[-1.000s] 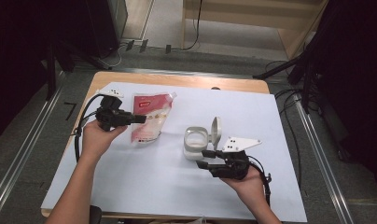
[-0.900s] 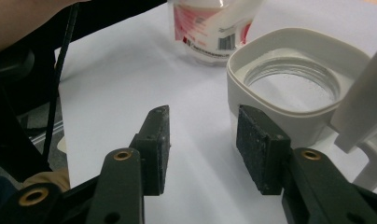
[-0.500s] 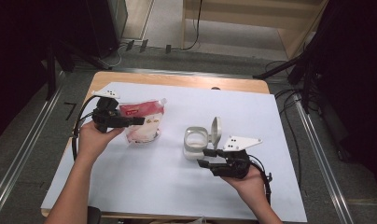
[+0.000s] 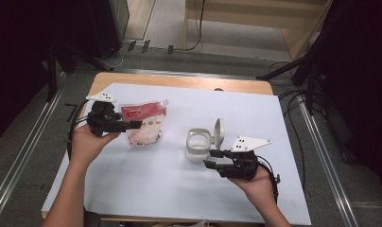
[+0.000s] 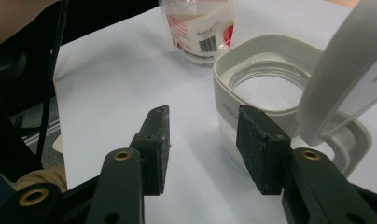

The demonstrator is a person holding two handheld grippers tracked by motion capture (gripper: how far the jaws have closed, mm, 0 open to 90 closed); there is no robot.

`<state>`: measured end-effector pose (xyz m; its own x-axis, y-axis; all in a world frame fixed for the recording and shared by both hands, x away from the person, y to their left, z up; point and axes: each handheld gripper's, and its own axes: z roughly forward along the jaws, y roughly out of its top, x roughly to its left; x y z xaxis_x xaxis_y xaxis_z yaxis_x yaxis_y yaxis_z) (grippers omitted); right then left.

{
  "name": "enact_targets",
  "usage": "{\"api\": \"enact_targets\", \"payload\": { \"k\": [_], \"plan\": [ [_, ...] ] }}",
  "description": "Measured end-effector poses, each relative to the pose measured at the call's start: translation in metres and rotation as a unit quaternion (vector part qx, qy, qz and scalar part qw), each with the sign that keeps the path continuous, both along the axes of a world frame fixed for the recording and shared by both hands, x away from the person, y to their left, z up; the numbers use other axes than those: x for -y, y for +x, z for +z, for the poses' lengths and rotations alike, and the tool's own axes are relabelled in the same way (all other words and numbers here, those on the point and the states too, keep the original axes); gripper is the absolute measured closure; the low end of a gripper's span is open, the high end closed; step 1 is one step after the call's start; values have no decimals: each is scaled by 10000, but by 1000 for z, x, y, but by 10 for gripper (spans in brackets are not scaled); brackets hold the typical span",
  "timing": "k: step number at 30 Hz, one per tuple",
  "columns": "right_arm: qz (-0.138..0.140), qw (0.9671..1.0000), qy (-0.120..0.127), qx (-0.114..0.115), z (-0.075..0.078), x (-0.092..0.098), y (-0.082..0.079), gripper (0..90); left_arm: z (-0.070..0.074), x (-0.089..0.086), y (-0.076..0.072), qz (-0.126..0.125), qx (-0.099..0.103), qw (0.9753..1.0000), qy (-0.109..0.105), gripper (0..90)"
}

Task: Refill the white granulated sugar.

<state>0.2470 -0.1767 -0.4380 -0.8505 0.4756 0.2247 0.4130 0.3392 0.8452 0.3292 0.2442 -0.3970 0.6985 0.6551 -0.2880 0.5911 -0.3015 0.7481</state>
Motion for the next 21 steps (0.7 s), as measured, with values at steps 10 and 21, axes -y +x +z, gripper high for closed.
{"api": "enact_targets", "payload": {
  "k": [10, 21],
  "plan": [
    [-48, 10000, -67, -53, 2, 10, -1, 557, 3, -18, -6, -9, 120, 9999, -10, 487],
    [-179, 9998, -48, -91, 4, 22, 4, 563, -3, -33, -8, 25, 14, 9999, 120, 488]
  ]
}}
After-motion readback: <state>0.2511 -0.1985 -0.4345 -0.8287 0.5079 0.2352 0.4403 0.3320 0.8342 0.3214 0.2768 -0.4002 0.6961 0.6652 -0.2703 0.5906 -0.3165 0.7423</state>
